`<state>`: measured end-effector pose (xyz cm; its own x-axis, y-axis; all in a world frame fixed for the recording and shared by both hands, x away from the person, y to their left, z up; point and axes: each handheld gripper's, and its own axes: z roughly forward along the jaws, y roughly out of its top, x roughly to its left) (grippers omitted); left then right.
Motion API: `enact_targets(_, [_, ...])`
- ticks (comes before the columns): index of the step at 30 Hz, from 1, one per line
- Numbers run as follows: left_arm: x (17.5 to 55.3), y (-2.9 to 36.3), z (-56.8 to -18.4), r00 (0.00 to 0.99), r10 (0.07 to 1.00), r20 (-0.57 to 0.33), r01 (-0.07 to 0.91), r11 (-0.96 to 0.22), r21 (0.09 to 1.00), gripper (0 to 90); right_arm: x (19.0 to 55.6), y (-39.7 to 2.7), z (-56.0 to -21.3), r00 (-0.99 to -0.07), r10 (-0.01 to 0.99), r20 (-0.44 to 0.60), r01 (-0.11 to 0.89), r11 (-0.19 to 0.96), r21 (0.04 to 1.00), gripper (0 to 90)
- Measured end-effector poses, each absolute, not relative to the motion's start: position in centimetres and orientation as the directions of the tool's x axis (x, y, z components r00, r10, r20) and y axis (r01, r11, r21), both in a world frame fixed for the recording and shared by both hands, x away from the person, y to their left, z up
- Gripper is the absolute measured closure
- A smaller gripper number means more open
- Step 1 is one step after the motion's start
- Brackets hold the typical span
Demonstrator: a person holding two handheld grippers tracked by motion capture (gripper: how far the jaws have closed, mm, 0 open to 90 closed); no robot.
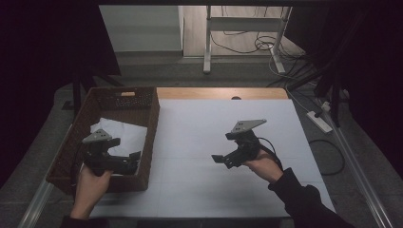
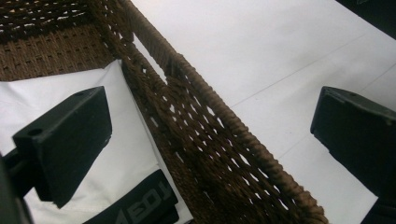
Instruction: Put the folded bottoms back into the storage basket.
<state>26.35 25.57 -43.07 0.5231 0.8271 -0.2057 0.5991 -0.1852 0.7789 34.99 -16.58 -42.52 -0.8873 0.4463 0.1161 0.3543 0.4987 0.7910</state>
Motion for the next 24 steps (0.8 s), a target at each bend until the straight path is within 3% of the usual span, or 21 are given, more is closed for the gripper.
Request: enact_targets(24, [23.9,25.3,-43.7,0.53,0.823,-0.202,0.575,-0.174,0.799,0.0,33.7,-19.9,-42.9,-0.863,0.494,0.106,0.371,0.477,0.797,0.0])
